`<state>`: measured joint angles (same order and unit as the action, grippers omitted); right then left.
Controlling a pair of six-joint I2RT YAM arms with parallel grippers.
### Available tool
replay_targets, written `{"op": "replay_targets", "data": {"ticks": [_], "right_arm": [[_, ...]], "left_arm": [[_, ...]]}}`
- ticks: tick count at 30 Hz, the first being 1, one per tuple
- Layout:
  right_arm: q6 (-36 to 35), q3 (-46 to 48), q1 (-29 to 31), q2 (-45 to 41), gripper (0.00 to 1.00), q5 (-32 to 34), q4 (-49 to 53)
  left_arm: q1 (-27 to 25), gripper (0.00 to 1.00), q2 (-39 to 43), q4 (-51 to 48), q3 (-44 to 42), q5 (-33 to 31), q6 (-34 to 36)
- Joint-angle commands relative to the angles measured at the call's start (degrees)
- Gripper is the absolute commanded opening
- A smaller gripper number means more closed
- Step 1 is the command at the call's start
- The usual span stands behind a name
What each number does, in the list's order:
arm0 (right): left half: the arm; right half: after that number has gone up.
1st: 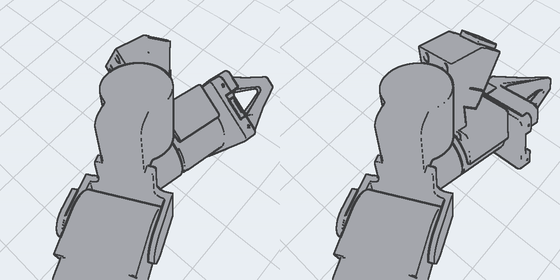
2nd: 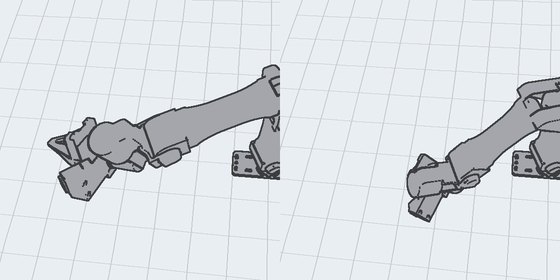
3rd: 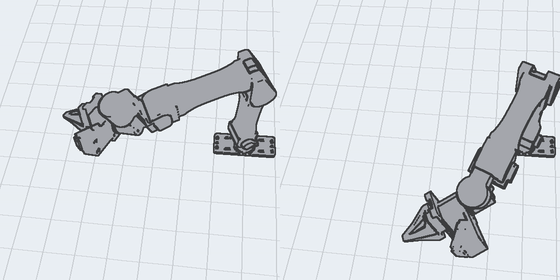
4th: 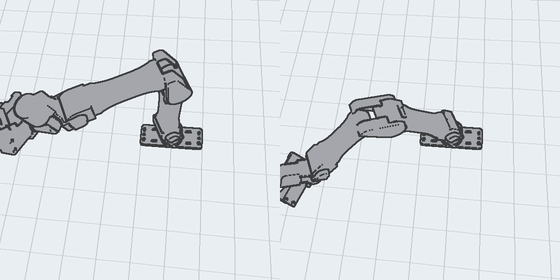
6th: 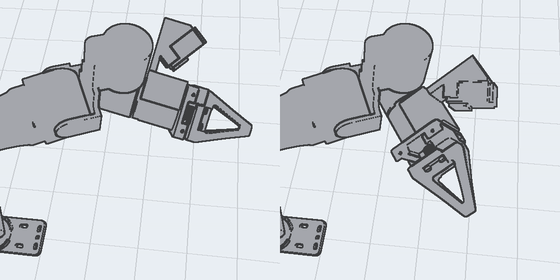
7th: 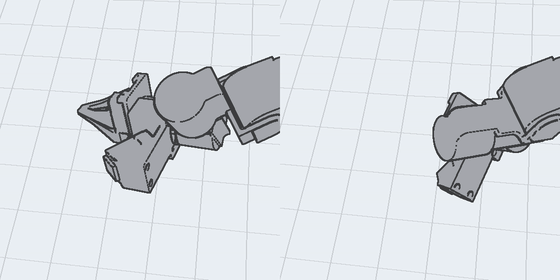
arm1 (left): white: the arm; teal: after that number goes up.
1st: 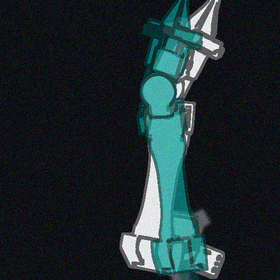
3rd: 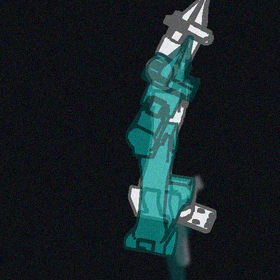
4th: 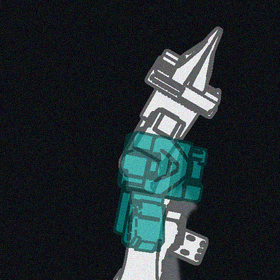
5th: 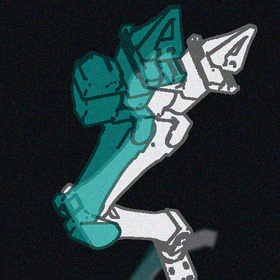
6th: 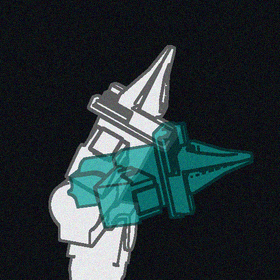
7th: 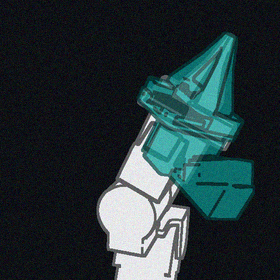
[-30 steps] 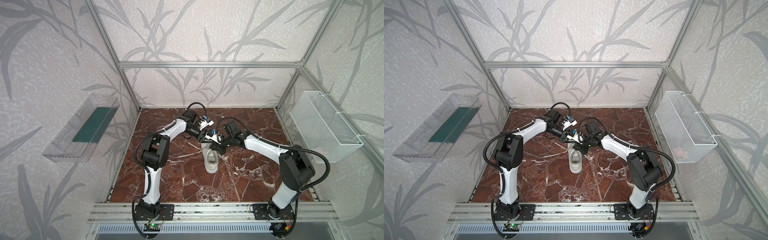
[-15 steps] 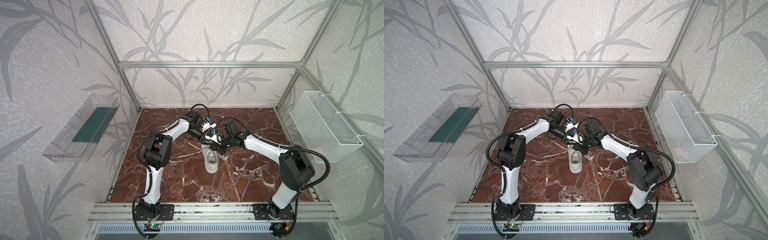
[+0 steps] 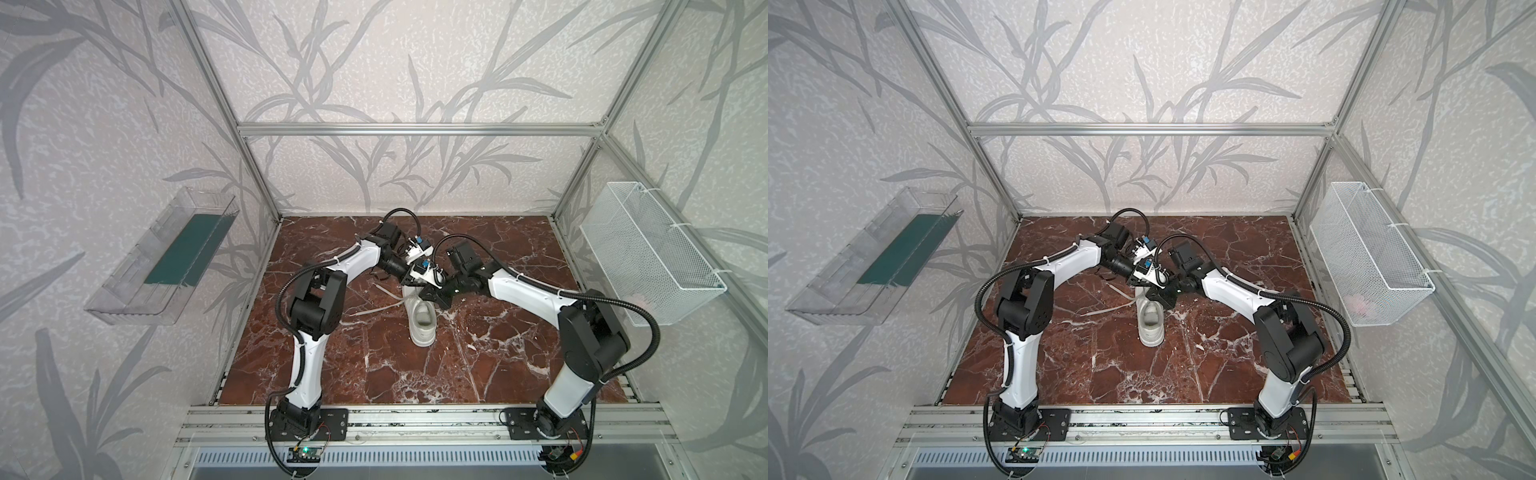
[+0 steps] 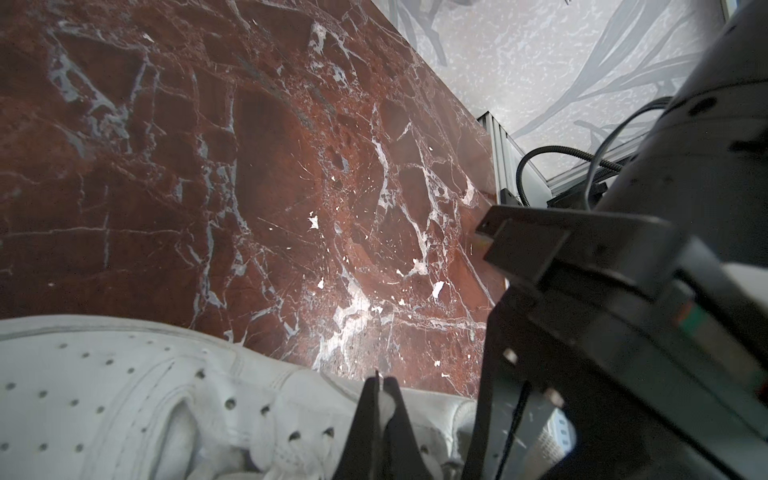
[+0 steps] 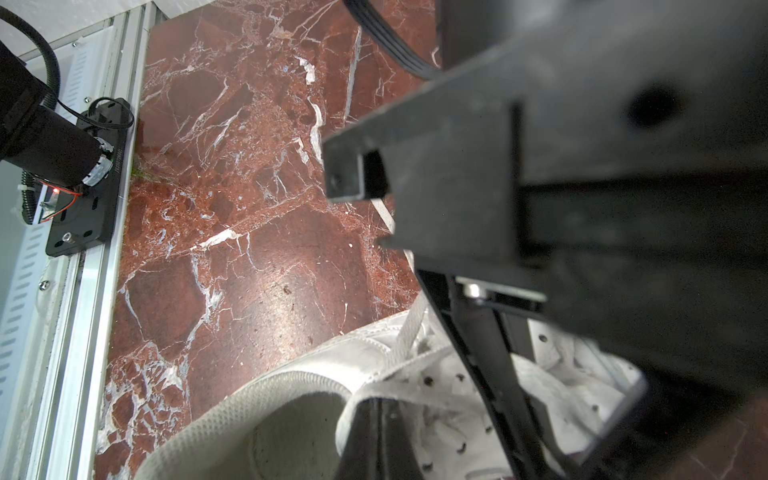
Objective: Tie the shoes
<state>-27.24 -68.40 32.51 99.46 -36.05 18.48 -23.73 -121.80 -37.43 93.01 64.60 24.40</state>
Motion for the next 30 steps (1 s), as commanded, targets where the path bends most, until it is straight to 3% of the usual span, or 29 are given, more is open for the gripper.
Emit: {"op": "replay_targets", "data": {"ticks": [1,6,11,15,19,23,24,27,30], "right_arm": [[-0.3,0.7,-0.2,-0.8,0.0,0.1,0.5],[-0.5,1.0,-0.2,-0.8,0.0,0.0,0.5],[-0.5,0.6,-0.2,-0.6,0.0,-0.2,0.6],[-0.5,0.4,-0.2,-0.6,0.0,-0.3,0.9],[-0.4,0.3,-0.2,-0.7,0.0,-0.5,0.9],[-0.5,0.3,-0.2,-0.6,0.0,-0.5,0.9],[-0.5,0.4,-0.2,-0.6,0.0,-0.6,1.0],[-0.6,0.3,-0.2,-0.6,0.0,-0.5,1.1],[-0.7,0.1,-0.2,-0.5,0.0,-0.7,1.3]], "left_arm": [[0.6,0.01,3.1,4.2,-1.3,2.0,-2.9],[1.1,0.21,4.3,6.4,-2.9,2.5,-4.2],[1.0,0.24,4.8,7.2,-3.3,2.4,-4.9],[1.1,0.19,4.8,7.0,-3.0,2.1,-5.0],[1.1,0.02,4.8,7.0,-2.8,2.0,-5.1],[1.1,0.0,4.7,6.8,-2.7,2.0,-5.3],[1.2,0.03,4.6,6.9,-2.7,2.0,-5.4],[1.0,0.26,4.3,6.9,-2.4,2.1,-5.6],[0.7,0.32,3.6,6.0,-1.3,1.9,-5.2]]}}
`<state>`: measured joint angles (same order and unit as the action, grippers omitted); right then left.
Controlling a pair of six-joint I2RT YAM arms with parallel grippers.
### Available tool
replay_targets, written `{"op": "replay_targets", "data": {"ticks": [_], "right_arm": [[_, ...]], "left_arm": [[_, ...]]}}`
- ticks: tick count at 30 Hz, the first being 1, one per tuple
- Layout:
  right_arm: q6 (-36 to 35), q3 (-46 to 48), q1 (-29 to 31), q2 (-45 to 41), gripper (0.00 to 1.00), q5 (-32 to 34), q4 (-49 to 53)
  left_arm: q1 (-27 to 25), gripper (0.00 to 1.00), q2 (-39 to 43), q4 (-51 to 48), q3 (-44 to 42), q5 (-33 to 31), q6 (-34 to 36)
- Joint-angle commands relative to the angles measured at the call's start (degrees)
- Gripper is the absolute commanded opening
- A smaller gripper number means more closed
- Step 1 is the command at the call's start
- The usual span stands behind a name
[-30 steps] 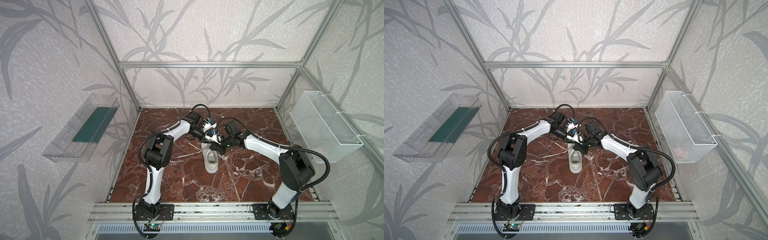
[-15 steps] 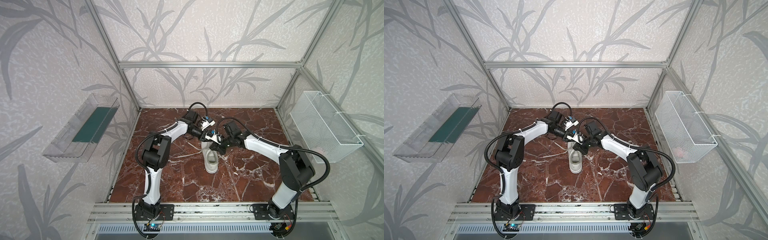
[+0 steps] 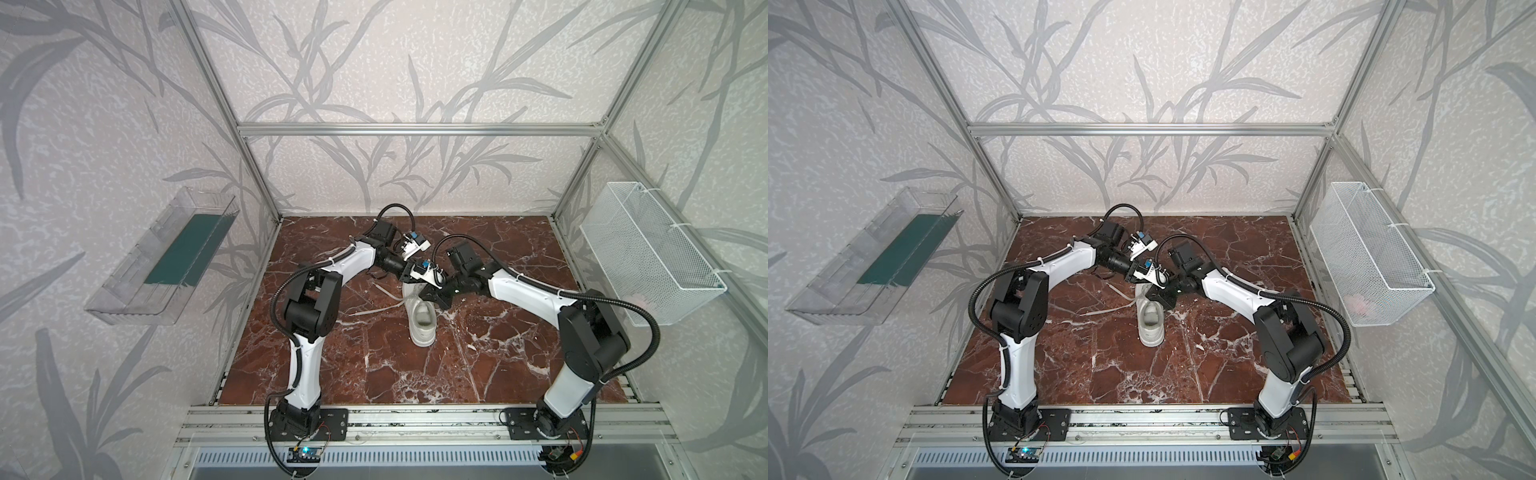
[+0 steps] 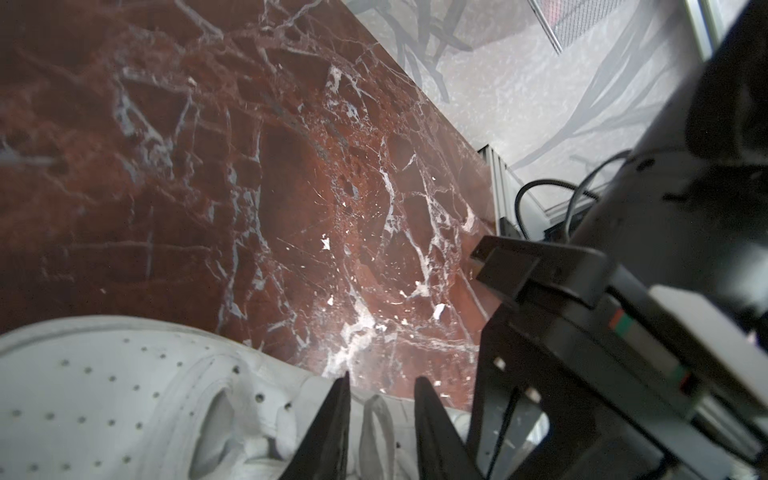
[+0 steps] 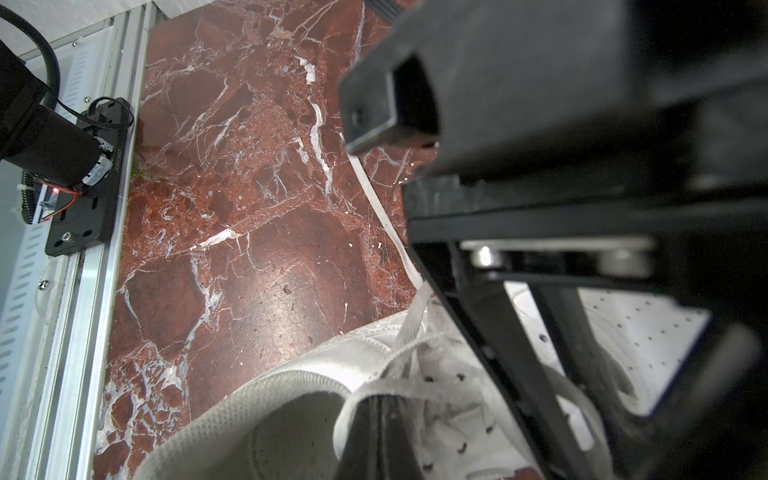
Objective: Tie the shoes
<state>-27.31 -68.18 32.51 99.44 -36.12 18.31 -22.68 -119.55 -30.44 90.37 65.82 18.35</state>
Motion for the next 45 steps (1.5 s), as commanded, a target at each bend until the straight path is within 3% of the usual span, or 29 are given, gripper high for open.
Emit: {"op": "replay_targets", "data": {"ticks": [1,11,22,27,36,45], "right_arm": [[-0.6,-0.3,-0.3,-0.3,0.0,-0.7,1.5],[-0.7,-0.6,0.0,-0.1,0.0,-0.9,1.6],[-0.9,-1.0,0.1,0.1,0.0,-1.0,2.2],[-1.0,-1.3,0.2,0.2,0.0,-1.0,2.7],[-0.9,-0.6,0.4,-0.3,0.0,-0.8,2.3],[0.4,1.8,0.3,-3.0,0.0,-0.4,-0.5]], "left_arm": [[-0.4,0.33,1.1,-1.2,1.7,0.7,0.9],[-1.3,0.44,-1.6,-8.7,4.9,-1.5,5.4],[-1.8,0.44,-2.6,-10.2,5.7,-2.9,6.6],[-1.8,0.23,-2.7,-10.5,5.9,-3.2,6.6],[-1.3,0.0,-0.9,-4.8,4.3,-2.8,2.3],[-0.4,0.0,1.9,1.9,0.0,-3.2,-3.2]]}}
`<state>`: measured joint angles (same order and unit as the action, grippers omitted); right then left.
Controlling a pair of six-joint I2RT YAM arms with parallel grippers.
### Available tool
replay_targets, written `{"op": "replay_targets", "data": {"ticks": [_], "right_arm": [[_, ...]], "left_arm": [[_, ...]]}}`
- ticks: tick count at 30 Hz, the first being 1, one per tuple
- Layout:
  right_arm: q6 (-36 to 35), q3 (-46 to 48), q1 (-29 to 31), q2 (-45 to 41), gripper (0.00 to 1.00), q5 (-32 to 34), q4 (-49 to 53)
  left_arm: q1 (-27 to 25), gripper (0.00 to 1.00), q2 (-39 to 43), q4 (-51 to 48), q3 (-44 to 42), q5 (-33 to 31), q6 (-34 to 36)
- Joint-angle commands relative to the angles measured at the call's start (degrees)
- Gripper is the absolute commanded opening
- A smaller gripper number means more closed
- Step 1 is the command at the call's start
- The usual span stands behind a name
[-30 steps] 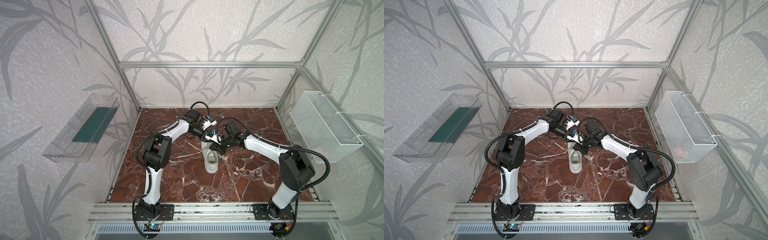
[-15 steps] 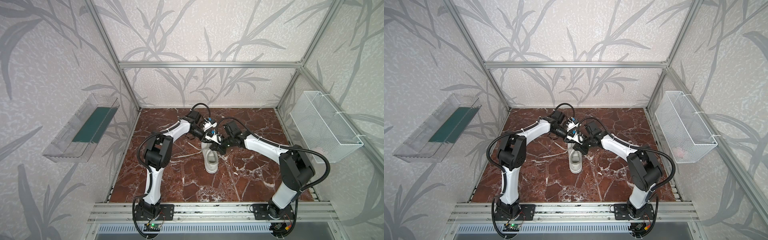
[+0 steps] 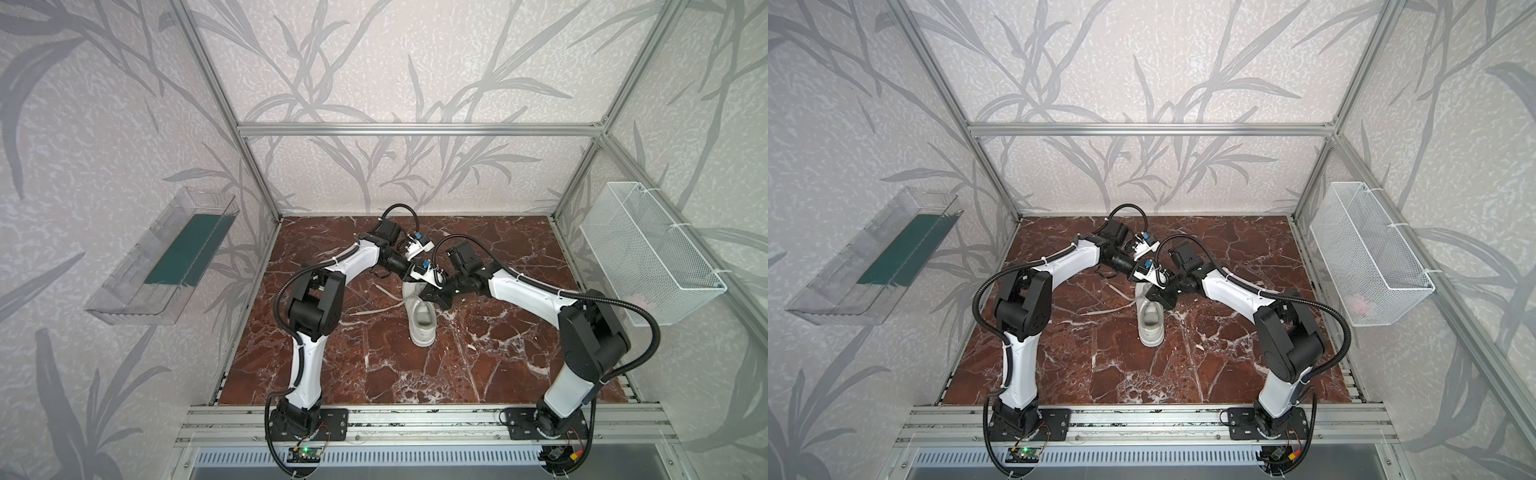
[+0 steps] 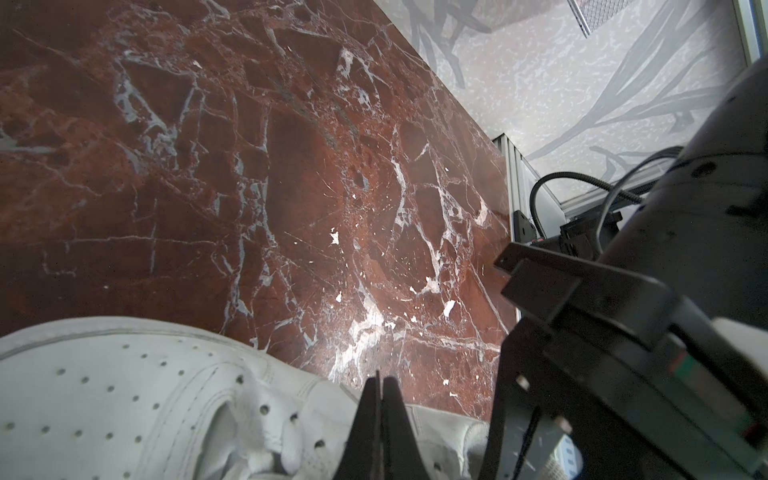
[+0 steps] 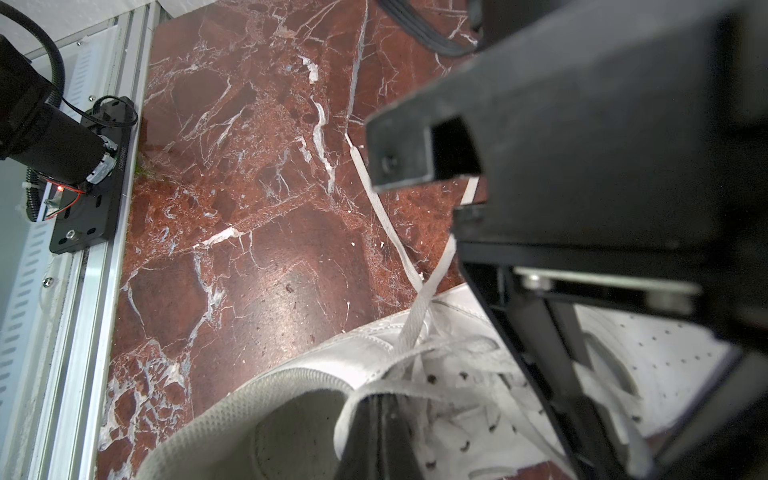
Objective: Tie the shoes
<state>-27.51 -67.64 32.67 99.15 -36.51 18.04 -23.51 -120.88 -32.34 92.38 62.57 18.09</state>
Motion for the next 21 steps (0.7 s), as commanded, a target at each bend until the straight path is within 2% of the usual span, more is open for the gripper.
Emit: {"op": "replay_targets", "data": {"ticks": [1,9,21], "right_arm": [[0.9,1.7,0.2,-3.1,0.0,0.2,-0.6],[5.0,6.4,-1.3,-6.4,0.0,-0.3,-6.4],[8.3,9.6,-4.5,-8.9,0.0,-0.8,-10.0]], "left_arm": [[0.7,0.0,3.9,5.6,-3.2,-0.3,-4.3],[2.1,0.0,8.0,18.0,-10.4,-0.9,-11.9],[2.5,0.0,11.0,21.6,-13.7,-3.6,-14.8]]}}
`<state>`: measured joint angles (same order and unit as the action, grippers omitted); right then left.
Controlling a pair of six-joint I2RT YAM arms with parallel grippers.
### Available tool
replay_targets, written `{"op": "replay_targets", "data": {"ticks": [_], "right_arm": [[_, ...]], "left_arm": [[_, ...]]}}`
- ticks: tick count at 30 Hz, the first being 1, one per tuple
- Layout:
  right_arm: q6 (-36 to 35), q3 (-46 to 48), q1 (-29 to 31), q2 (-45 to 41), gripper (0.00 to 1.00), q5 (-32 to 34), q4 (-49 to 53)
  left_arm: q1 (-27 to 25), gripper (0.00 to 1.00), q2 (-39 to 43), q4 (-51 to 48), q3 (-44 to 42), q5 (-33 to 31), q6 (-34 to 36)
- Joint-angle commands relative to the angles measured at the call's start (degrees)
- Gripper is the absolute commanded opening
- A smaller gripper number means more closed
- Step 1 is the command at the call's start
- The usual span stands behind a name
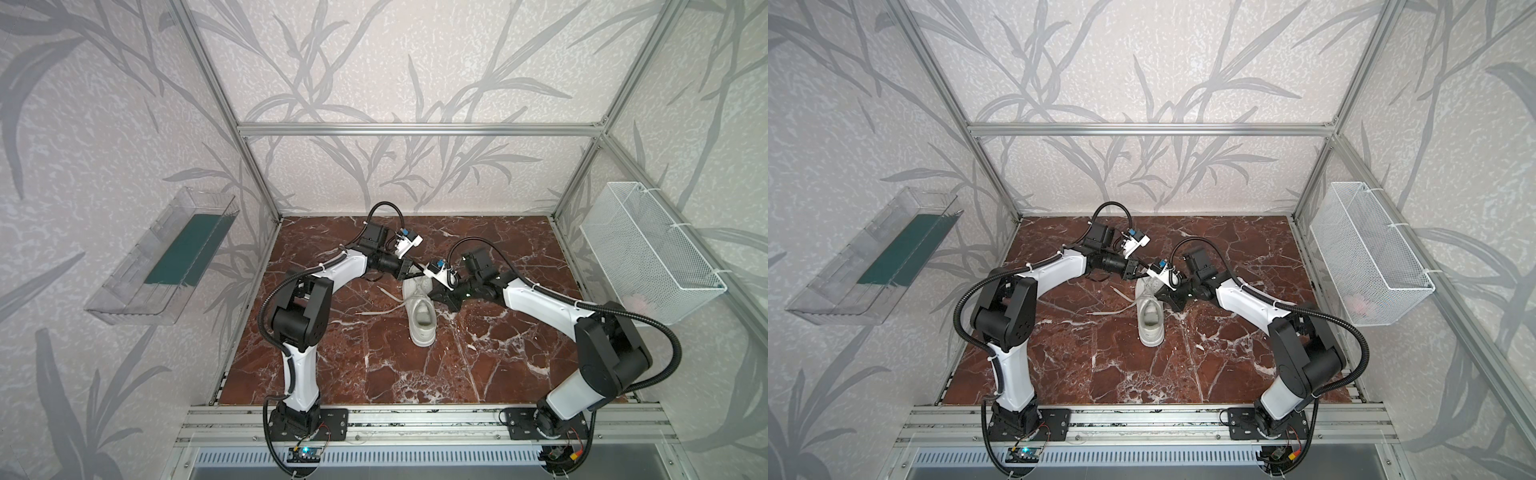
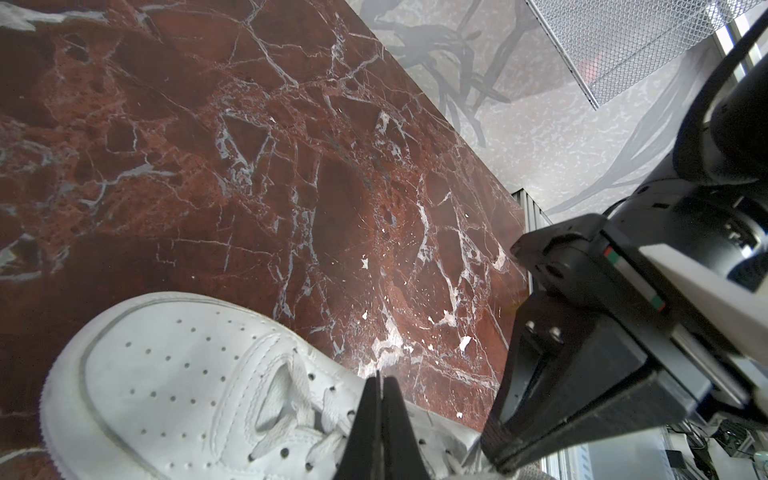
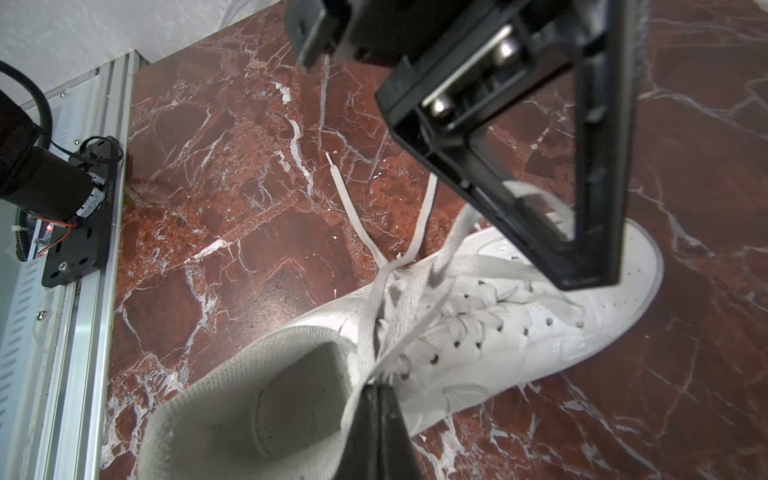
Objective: Tie the shoes
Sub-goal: 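Pull the laces apart, left gripper and right gripper moving away from the sneaker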
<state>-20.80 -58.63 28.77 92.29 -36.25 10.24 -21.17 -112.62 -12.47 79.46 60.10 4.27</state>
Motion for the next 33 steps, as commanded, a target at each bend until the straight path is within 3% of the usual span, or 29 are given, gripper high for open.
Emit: {"op": "replay_targets", "data": {"ticks": [1,9,19,33], "right_arm": [[2.0,0.8,-0.8,-2.0,0.0,-1.2,-2.9],[8.8,2.6,-3.0,-1.6,0.0,-4.1,-10.5],[12.9,5.6,-3.9,-2.7,0.0,1.2,-12.2],[17.6,13.9,-8.3,-9.6,0.0,3.0,-13.9]], "left_arm": [[0.3,0.0,2.9,1.7,-1.0,-1.2,-1.0],[0.4,0.0,5.8,4.5,-4.7,-3.8,-2.6],[0.6,0.0,11.1,11.0,-10.4,-9.9,-5.8],[0.7,0.0,13.9,19.1,-16.0,-17.4,-11.3]]}}
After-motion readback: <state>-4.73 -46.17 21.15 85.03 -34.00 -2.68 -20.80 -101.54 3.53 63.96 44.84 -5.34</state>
